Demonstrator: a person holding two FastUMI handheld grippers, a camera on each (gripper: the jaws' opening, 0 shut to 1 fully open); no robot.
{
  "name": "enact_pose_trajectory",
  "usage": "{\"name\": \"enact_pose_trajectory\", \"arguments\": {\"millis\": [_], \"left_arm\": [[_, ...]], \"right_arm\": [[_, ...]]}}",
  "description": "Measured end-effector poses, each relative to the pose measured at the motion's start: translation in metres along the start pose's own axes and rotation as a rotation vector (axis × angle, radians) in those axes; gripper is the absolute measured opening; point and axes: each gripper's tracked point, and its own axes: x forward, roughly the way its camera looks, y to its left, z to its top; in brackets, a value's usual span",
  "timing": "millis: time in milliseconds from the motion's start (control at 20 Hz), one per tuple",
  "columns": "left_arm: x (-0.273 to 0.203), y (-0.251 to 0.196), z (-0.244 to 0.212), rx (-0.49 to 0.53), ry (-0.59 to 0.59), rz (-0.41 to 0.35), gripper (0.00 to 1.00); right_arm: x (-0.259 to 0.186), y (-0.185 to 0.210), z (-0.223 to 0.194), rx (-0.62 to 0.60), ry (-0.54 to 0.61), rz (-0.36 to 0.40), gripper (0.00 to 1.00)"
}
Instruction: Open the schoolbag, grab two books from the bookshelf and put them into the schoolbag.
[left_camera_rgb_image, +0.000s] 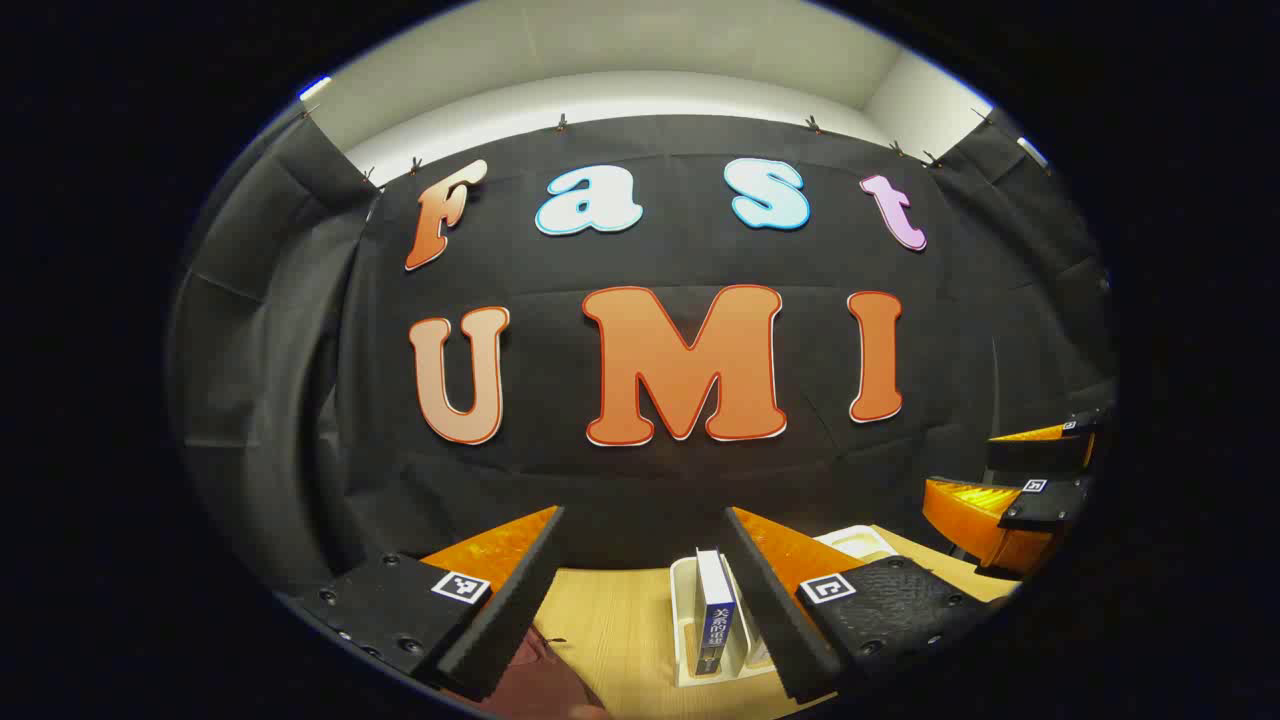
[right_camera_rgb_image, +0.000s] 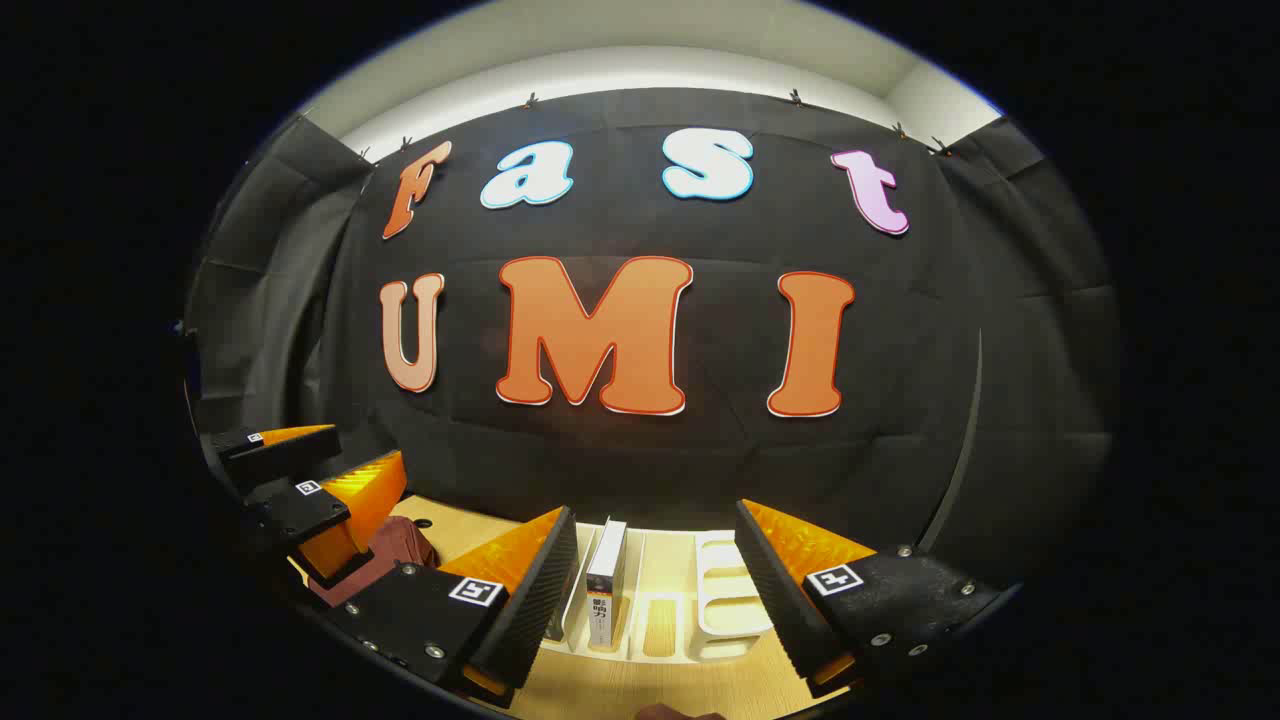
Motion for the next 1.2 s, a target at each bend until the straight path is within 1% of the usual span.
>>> {"name": "enact_pose_trajectory", "arguments": {"millis": [150,200,250,300,450,500,550,750,1150,1200], "left_arm": [[0.0,0.001,0.001,0.012,-0.006,0.006,0.96],[-0.002,0.001,0.003,0.012,-0.016,0.005,1.0],[-0.003,0.002,0.004,0.011,-0.025,0.007,1.0],[-0.004,0.001,0.006,0.01,-0.028,0.008,0.97],[-0.003,0.004,-0.002,0.012,-0.007,0.02,0.97],[-0.002,0.005,-0.004,0.013,0.001,0.025,1.0],[-0.003,0.006,-0.005,0.018,0.003,0.031,0.97],[-0.005,0.005,-0.001,0.033,-0.007,0.034,0.97],[-0.007,0.008,-0.002,0.043,-0.009,0.04,0.97],[-0.006,0.009,-0.002,0.047,-0.011,0.043,1.0]], "right_arm": [[0.0,-0.001,-0.002,0.006,0.002,0.002,0.94],[-0.001,-0.001,-0.001,0.006,-0.004,0.005,0.94],[-0.003,-0.001,0.001,0.004,-0.009,0.004,0.94],[-0.004,-0.002,0.002,0.0,-0.016,0.004,0.94],[-0.005,-0.002,0.0,-0.003,-0.016,0.003,0.94],[-0.006,-0.003,0.0,-0.003,-0.013,0.005,0.94],[-0.006,-0.003,-0.001,-0.005,-0.012,0.004,0.94],[-0.008,-0.003,-0.001,-0.017,-0.017,0.004,0.94],[-0.01,0.005,-0.005,-0.021,-0.002,0.026,0.94],[-0.011,0.006,-0.005,-0.018,-0.002,0.025,0.94]]}}
